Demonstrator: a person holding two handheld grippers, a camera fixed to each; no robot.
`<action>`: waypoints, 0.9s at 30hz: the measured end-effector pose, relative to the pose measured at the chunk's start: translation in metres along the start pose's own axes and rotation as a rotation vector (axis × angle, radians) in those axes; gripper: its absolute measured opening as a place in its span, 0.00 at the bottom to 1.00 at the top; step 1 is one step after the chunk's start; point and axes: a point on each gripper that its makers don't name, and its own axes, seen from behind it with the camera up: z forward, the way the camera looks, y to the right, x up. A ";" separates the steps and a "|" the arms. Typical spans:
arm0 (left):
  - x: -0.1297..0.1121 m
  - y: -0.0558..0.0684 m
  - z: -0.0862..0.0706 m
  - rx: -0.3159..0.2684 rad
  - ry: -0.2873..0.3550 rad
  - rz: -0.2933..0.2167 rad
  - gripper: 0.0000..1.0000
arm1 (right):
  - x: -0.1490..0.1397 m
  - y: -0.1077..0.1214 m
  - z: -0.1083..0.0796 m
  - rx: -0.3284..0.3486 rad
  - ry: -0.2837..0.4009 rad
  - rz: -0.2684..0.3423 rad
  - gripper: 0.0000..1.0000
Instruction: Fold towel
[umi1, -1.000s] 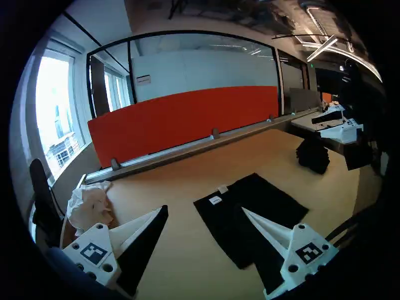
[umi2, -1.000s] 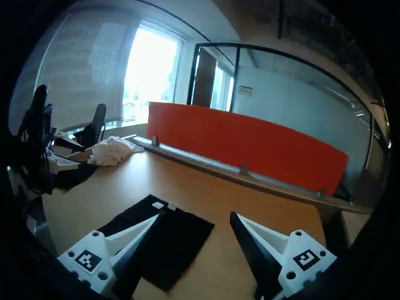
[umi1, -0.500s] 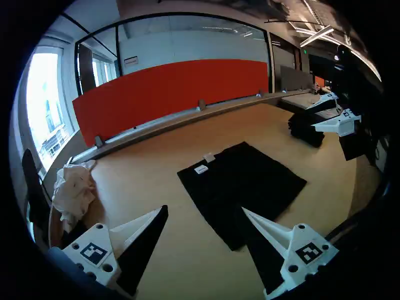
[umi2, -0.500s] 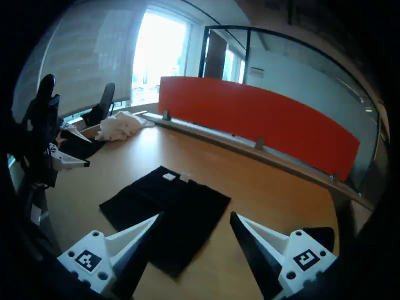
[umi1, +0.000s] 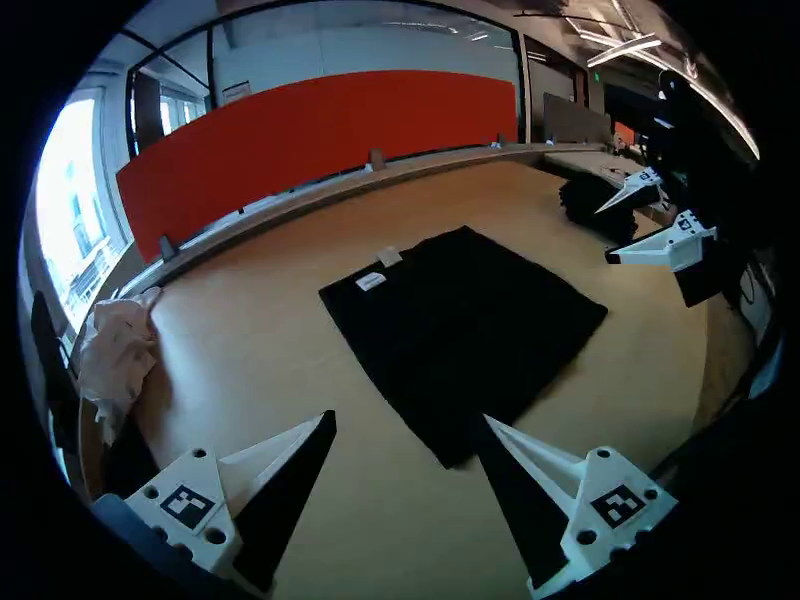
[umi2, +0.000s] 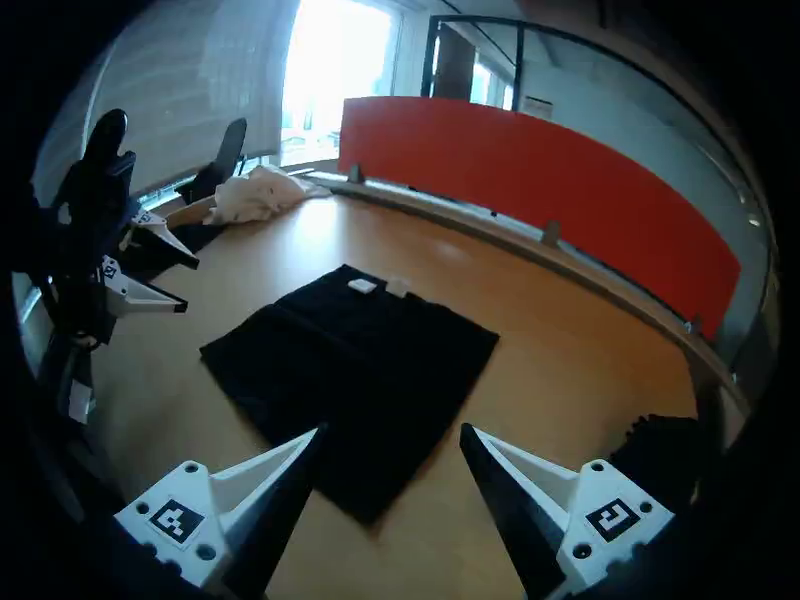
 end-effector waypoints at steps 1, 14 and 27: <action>-0.004 0.002 0.003 -0.007 -0.010 0.001 0.98 | -0.005 -0.002 0.003 0.004 -0.011 -0.002 1.00; -0.042 0.018 0.029 -0.075 -0.113 0.014 0.98 | -0.051 -0.019 0.023 0.059 -0.117 -0.026 1.00; -0.058 0.034 0.044 -0.142 -0.202 0.032 0.98 | -0.082 -0.018 0.030 0.097 -0.213 -0.017 1.00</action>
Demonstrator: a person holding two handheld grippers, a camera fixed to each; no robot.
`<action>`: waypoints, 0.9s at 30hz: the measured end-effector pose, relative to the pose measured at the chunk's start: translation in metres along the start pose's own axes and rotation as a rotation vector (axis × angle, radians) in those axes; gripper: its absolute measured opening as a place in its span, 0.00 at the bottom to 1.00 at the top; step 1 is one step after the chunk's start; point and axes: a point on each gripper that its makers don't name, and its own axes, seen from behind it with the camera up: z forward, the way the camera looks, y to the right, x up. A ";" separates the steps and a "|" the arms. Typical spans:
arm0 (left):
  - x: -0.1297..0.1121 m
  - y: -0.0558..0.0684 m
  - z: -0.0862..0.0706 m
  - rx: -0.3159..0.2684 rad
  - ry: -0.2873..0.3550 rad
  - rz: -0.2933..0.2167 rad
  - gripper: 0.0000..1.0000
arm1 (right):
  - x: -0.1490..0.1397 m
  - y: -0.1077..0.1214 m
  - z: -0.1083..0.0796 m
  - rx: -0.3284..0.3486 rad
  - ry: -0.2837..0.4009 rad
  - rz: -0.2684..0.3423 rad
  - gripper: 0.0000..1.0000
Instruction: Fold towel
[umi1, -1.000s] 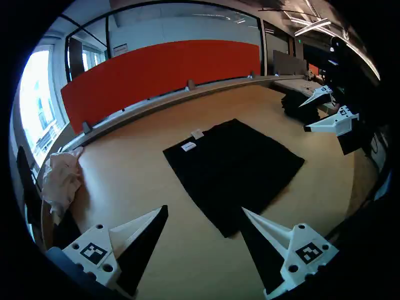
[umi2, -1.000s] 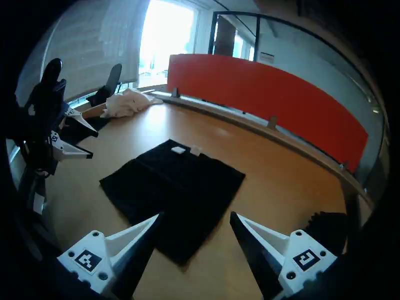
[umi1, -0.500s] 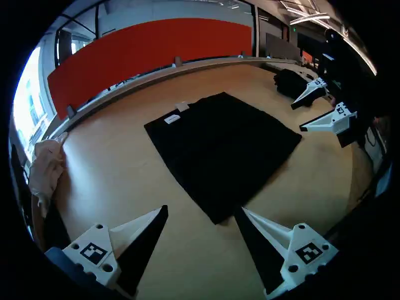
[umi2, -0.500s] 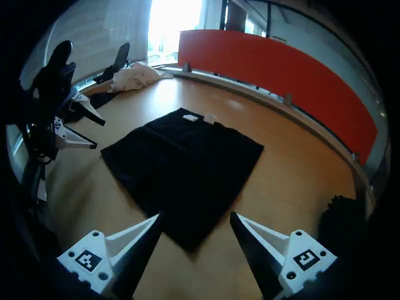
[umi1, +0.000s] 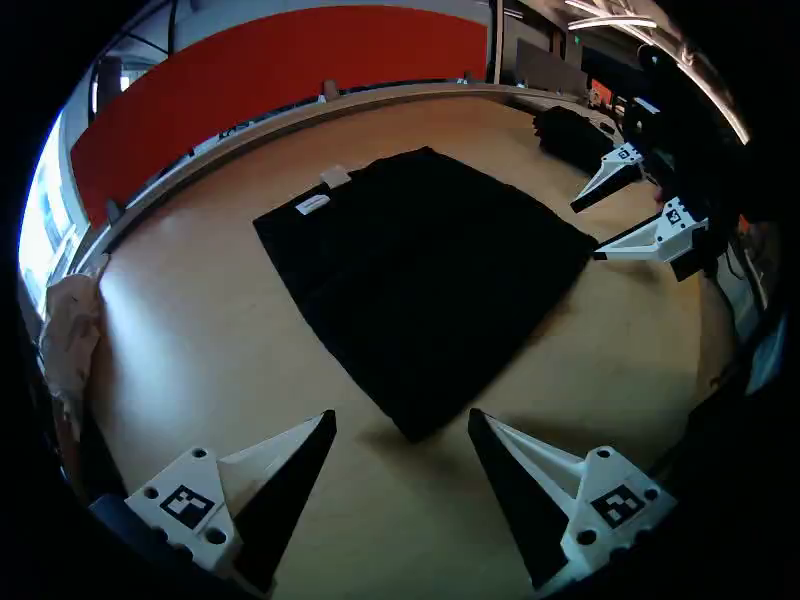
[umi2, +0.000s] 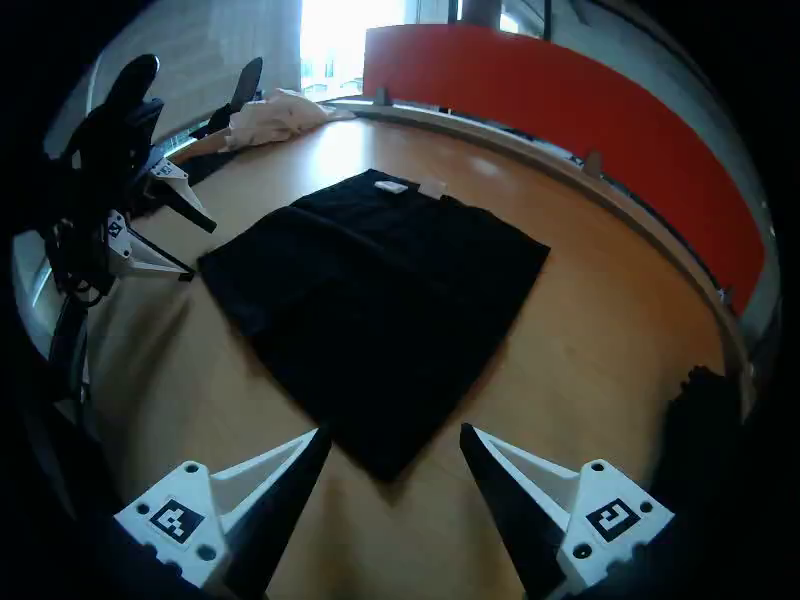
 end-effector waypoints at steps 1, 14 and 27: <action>-0.001 0.000 0.001 -0.003 -0.005 0.002 0.98 | -0.001 0.000 0.000 0.003 -0.004 0.000 1.00; 0.002 0.004 0.012 -0.029 -0.034 0.021 0.98 | -0.008 0.000 0.003 0.032 -0.031 -0.005 0.96; 0.002 0.005 0.013 -0.026 -0.025 0.007 0.91 | -0.009 -0.004 0.004 0.067 -0.034 -0.007 0.77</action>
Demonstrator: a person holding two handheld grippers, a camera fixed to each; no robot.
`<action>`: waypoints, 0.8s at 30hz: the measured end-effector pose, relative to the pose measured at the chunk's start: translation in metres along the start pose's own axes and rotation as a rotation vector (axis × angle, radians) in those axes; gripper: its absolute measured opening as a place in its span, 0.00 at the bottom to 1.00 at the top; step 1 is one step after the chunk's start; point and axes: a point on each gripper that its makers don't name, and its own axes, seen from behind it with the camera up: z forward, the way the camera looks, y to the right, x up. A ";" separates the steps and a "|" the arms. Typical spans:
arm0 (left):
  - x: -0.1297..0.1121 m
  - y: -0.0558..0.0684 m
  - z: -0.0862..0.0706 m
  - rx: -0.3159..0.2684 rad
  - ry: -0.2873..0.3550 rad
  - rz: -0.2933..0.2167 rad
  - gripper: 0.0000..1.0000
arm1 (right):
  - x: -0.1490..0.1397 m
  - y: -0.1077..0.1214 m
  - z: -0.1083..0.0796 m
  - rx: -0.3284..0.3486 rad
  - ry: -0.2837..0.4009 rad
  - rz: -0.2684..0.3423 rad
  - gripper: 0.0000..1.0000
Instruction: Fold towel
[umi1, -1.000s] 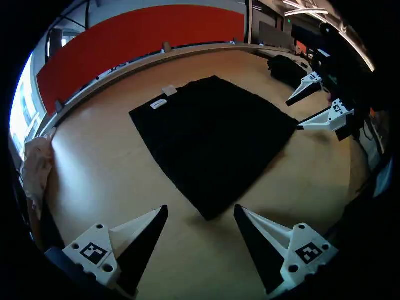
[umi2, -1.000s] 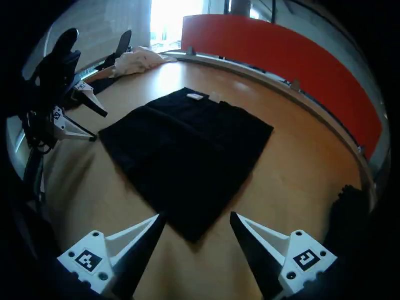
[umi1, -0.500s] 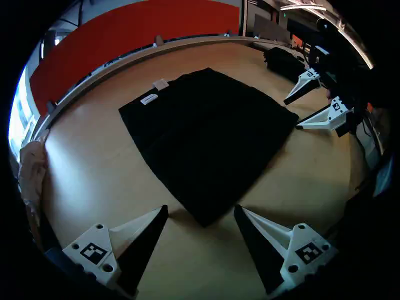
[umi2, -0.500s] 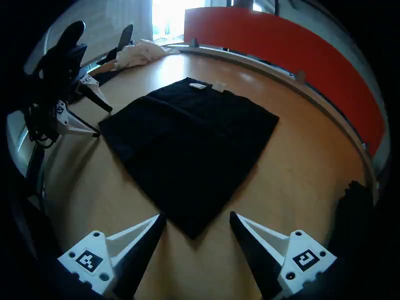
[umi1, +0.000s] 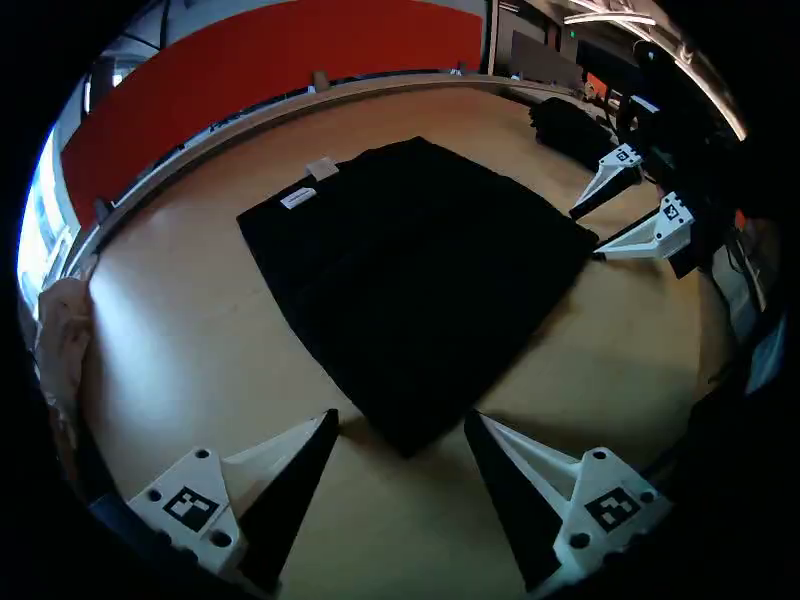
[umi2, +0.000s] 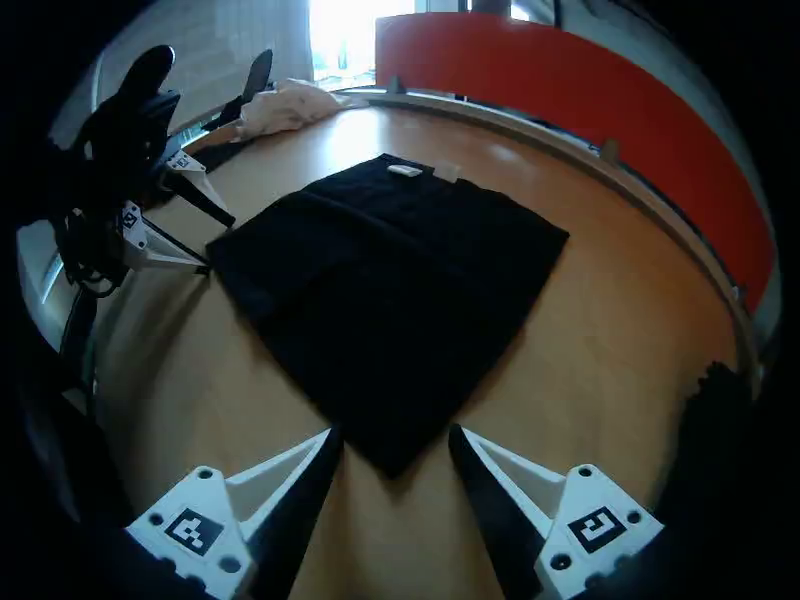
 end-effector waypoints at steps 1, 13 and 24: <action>0.000 0.001 0.000 0.000 -0.001 0.000 0.87 | 0.000 0.000 0.000 0.001 0.000 -0.001 0.74; -0.001 0.007 -0.001 0.002 -0.014 -0.006 0.55 | 0.001 0.001 0.002 0.000 -0.003 0.006 0.45; -0.001 0.006 -0.002 0.020 -0.029 -0.034 0.21 | 0.002 0.001 0.004 0.004 -0.005 0.016 0.24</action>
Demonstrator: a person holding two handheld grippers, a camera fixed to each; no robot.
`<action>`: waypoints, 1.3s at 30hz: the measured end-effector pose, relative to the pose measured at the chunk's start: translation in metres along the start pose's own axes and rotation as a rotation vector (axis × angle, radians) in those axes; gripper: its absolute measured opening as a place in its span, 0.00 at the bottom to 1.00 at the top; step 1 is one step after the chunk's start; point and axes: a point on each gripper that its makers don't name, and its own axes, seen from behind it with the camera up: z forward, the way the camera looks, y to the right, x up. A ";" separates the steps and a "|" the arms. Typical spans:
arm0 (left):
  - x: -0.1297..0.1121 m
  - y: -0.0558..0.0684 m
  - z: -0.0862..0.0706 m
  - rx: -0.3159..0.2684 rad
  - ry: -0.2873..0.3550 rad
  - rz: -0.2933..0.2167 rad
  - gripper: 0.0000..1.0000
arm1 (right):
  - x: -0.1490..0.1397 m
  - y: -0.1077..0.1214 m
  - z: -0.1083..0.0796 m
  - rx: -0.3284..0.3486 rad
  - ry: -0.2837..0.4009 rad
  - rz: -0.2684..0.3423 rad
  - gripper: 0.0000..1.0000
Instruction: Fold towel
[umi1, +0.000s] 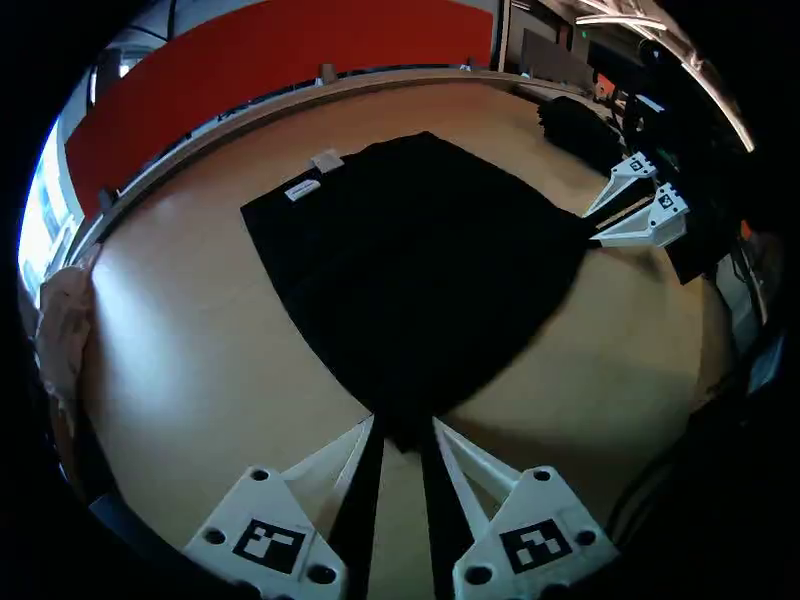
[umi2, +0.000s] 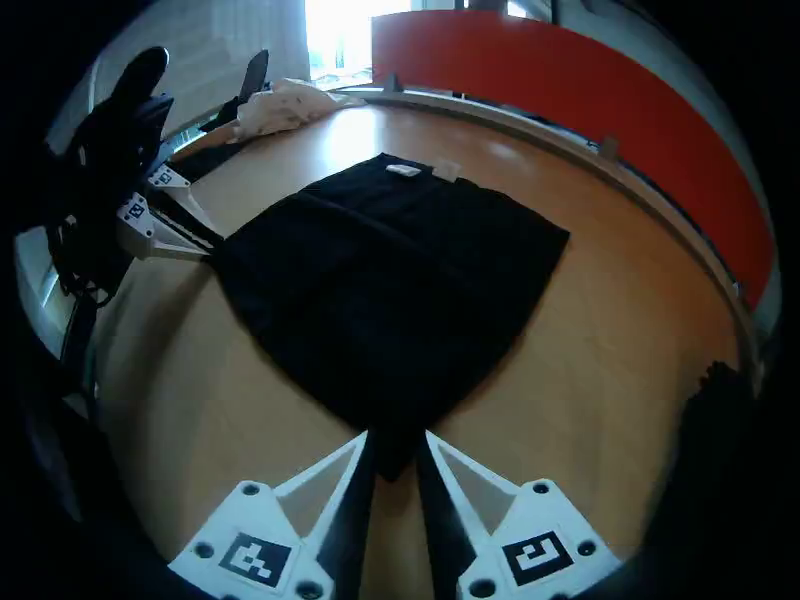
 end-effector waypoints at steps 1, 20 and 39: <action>0.000 0.000 0.000 0.003 -0.001 -0.003 0.18 | 0.000 -0.001 0.000 0.004 0.000 0.002 0.23; 0.019 -0.001 -0.023 0.014 0.041 -0.098 0.13 | 0.029 -0.002 -0.019 -0.020 0.059 -0.015 0.15; 0.061 -0.006 -0.088 0.069 0.128 -0.144 0.13 | 0.085 -0.007 -0.080 -0.076 0.167 -0.056 0.15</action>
